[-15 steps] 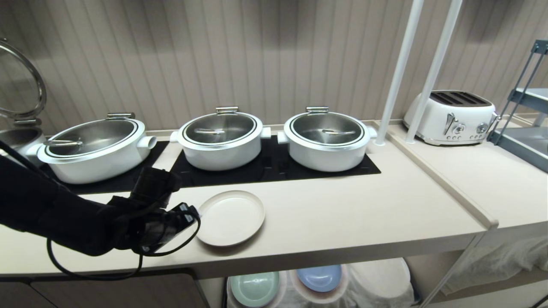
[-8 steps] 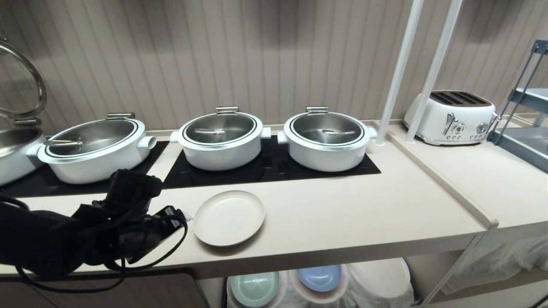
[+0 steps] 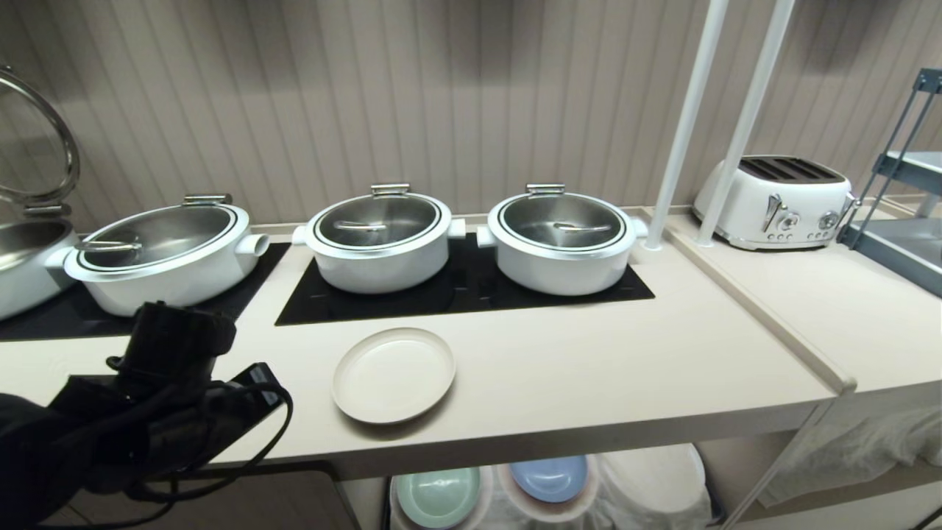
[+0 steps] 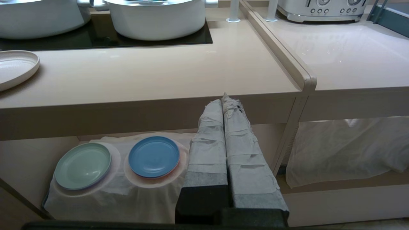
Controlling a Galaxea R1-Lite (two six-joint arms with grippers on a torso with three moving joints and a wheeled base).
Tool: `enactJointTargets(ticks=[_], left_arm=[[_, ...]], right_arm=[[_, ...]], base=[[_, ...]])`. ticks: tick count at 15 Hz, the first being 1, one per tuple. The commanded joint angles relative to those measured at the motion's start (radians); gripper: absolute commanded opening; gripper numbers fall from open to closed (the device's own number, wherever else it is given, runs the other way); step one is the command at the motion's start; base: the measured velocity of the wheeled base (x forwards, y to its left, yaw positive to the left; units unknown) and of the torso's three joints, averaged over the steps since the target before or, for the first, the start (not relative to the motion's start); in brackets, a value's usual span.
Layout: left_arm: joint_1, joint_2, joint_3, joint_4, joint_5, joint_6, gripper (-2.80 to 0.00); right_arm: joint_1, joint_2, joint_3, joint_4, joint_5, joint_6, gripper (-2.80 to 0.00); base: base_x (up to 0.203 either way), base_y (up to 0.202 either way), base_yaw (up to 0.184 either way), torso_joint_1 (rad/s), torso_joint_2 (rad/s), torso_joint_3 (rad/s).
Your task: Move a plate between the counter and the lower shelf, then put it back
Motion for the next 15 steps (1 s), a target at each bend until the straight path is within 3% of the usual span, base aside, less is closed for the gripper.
enactJointTargets(ticks=[1, 10, 12, 15], left_arm=[[-0.001, -0.061, 0.025, 0.0, 0.033, -0.005, -2.8], [0.0, -0.241, 0.164, 0.002, 0.22, 0.054, -2.8], [0.004, -0.294, 0.238, -0.003, 0.257, 0.132, -2.8], [0.006, -0.396, 0.31, -0.001, 0.336, 0.19, -2.8]], right_arm=[[0.0, 0.0, 0.0, 0.0, 0.0, -0.001, -2.8], [0.0, 0.0, 0.0, 0.0, 0.0, -0.001, -2.8], [0.0, 0.0, 0.0, -0.001, 0.0, -0.001, -2.8], [0.0, 0.0, 0.0, -0.001, 0.0, -0.001, -2.8]], base=[[0.0, 0.0, 0.0, 0.0, 0.0, 0.0], [0.0, 0.0, 0.0, 0.0, 0.0, 0.0], [0.0, 0.0, 0.0, 0.0, 0.0, 0.0], [0.0, 0.0, 0.0, 0.0, 0.0, 0.0]])
